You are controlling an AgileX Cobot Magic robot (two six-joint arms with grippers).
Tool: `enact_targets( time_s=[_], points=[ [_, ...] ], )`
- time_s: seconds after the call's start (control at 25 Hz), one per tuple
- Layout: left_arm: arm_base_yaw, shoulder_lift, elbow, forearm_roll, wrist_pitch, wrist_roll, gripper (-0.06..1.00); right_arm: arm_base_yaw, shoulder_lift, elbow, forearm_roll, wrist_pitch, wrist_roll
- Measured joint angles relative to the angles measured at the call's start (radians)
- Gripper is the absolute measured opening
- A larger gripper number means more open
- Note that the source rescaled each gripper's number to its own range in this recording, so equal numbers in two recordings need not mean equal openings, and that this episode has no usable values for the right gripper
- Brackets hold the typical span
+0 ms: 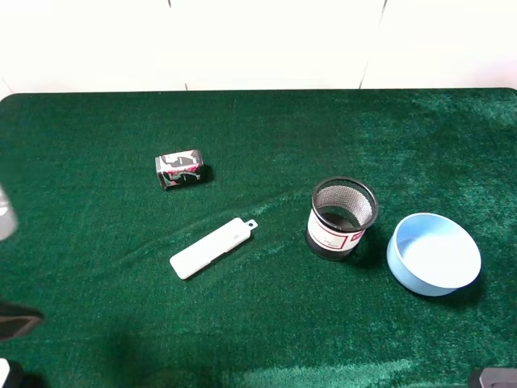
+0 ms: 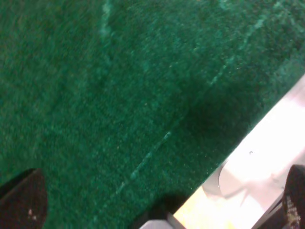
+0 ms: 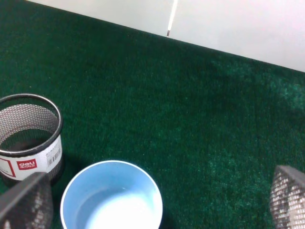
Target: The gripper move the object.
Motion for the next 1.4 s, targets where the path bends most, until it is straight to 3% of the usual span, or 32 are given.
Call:
enact_targets(
  time_s=[0.24, 0.44, 0.64, 0.84, 1.08, 1.4],
  points=[
    [0.159, -0.224, 0.025, 0.000, 0.021, -0.005, 1.00, 0.000, 0.000, 0.000, 0.000, 0.000, 0.000],
    [0.346, -0.420, 0.025, 0.000, 0.022, -0.006, 1.00, 0.000, 0.000, 0.000, 0.000, 0.000, 0.000],
    [0.537, -0.506, 0.025, -0.008, 0.023, -0.004, 1.00, 0.000, 0.000, 0.000, 0.000, 0.000, 0.000],
    [0.675, -0.560, 0.025, -0.047, 0.028, 0.045, 1.00, 0.000, 0.000, 0.000, 0.000, 0.000, 0.000],
    [0.714, -0.696, 0.025, -0.058, 0.031, 0.061, 1.00, 0.000, 0.000, 0.000, 0.000, 0.000, 0.000],
    [0.714, -0.705, 0.025, -0.073, 0.037, 0.085, 1.00, 0.000, 0.000, 0.000, 0.000, 0.000, 0.000]
  ],
)
